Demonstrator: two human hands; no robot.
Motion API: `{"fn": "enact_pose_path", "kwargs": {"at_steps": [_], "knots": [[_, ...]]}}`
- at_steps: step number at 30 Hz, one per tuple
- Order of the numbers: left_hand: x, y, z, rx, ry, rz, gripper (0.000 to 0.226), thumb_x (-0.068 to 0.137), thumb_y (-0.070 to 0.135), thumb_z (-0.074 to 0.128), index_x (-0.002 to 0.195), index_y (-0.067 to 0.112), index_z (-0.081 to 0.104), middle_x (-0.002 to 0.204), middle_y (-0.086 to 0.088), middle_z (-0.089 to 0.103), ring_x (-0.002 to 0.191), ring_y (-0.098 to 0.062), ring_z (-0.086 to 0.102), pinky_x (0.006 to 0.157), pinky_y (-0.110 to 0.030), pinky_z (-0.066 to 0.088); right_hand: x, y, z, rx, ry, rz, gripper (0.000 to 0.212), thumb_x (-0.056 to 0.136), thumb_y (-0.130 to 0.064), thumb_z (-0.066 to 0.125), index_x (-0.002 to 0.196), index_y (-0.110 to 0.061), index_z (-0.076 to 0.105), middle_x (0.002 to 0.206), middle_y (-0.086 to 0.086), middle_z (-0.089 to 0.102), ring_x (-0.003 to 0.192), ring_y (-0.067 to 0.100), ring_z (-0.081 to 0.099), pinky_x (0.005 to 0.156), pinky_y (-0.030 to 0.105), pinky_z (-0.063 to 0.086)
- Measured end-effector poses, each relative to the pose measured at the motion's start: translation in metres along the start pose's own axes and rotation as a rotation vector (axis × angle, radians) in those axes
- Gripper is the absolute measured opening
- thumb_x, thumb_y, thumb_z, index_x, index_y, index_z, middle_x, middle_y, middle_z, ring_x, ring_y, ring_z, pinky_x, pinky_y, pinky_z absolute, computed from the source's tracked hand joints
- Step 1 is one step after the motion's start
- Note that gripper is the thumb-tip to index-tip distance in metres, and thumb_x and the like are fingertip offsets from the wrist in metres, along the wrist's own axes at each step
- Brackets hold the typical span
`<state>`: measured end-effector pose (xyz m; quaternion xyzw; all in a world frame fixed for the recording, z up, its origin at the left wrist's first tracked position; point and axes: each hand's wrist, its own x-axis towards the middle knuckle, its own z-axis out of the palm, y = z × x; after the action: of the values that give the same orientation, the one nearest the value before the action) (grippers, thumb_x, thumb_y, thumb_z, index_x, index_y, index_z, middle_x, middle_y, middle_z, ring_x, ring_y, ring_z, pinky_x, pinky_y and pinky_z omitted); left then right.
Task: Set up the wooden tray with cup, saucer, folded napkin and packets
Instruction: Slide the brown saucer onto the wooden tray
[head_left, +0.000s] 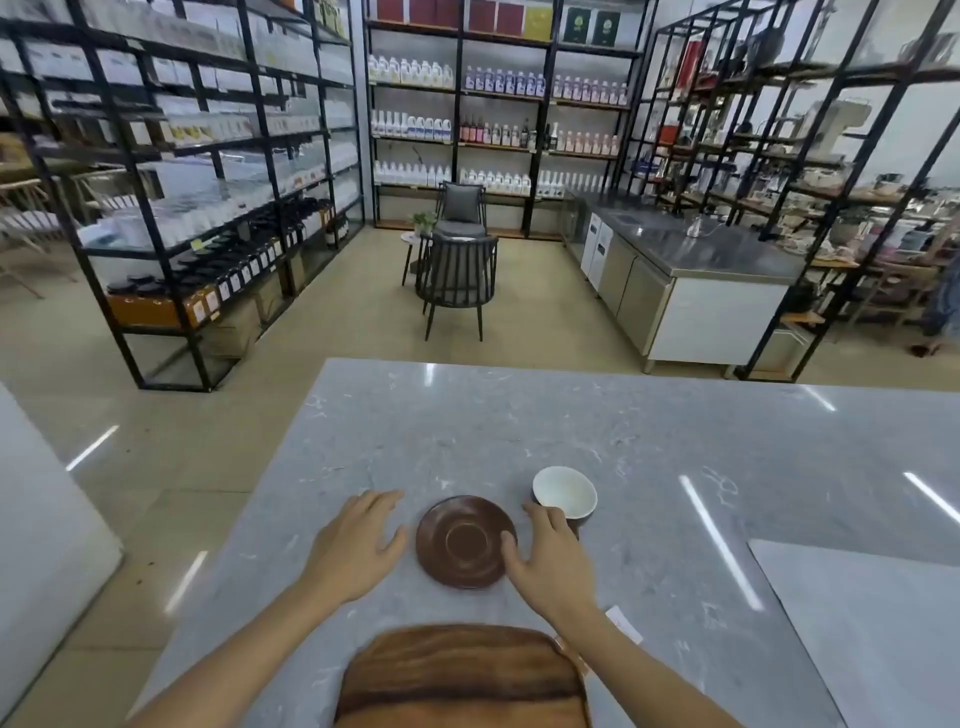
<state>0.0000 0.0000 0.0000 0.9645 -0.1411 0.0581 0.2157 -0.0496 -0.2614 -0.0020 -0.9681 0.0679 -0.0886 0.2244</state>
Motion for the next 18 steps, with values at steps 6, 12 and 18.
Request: {"fn": "enact_pose_path", "kwargs": {"at_steps": [6, 12, 18], "knots": [[0.015, -0.012, 0.037, -0.129, -0.132, -0.091, 0.059, 0.097, 0.05, 0.051, 0.148, 0.024, 0.041, 0.131, 0.005, 0.059, 0.122, -0.015, 0.055, 0.097, -0.032, 0.048, 0.013, 0.01, 0.026, 0.011, -0.152, 0.084, 0.054, 0.097, -0.046, 0.051, 0.143, -0.019, 0.043, 0.14, 0.004, 0.048, 0.122, 0.026, 0.056, 0.09, 0.041, 0.054], [0.026, -0.015, 0.067, -0.135, -0.173, -0.057, 0.064, 0.097, 0.049, 0.052, 0.153, 0.021, 0.036, 0.14, -0.001, 0.058, 0.132, -0.024, 0.047, 0.105, -0.034, 0.044, 0.022, 0.018, 0.053, 0.086, -0.219, 0.05, 0.053, 0.097, -0.029, 0.054, 0.146, -0.014, 0.043, 0.14, 0.009, 0.052, 0.121, 0.026, 0.057, 0.097, 0.032, 0.046], [0.024, -0.012, 0.081, -0.155, -0.132, -0.066, 0.064, 0.098, 0.04, 0.058, 0.153, 0.014, 0.039, 0.123, -0.004, 0.063, 0.118, -0.024, 0.052, 0.101, -0.035, 0.044, 0.021, 0.023, 0.059, 0.241, -0.19, 0.01, 0.055, 0.098, -0.014, 0.055, 0.15, -0.006, 0.041, 0.133, 0.018, 0.055, 0.117, 0.031, 0.057, 0.097, 0.031, 0.044]]}}
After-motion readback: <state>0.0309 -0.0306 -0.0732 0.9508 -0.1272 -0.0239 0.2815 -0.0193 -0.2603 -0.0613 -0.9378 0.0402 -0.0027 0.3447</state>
